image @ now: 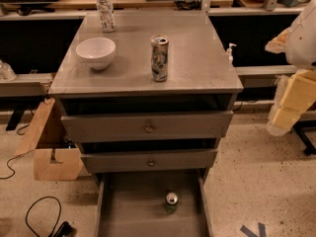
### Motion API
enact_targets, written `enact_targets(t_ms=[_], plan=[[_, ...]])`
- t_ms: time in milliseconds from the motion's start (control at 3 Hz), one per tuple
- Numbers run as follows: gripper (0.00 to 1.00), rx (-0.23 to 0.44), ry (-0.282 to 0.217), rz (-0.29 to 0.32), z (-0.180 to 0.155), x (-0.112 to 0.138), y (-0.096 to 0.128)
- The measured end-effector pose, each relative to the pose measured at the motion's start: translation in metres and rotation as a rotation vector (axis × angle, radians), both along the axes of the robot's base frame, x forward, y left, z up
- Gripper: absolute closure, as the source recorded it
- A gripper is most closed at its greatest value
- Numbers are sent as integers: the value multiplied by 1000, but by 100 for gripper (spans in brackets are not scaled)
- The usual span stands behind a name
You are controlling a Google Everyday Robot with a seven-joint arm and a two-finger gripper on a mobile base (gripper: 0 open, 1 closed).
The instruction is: Pick green can from bottom drawer and place on counter
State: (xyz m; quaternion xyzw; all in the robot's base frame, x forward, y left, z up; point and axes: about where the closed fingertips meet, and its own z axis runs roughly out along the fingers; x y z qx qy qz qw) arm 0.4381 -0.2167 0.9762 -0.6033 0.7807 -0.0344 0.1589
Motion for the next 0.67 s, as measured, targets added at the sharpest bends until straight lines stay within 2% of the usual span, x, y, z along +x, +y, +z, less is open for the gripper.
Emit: enact_targets(t_ms=[333,667], plan=[[0,0,0,0,0,0,0],[0,89,-25,25,-16,9,4]])
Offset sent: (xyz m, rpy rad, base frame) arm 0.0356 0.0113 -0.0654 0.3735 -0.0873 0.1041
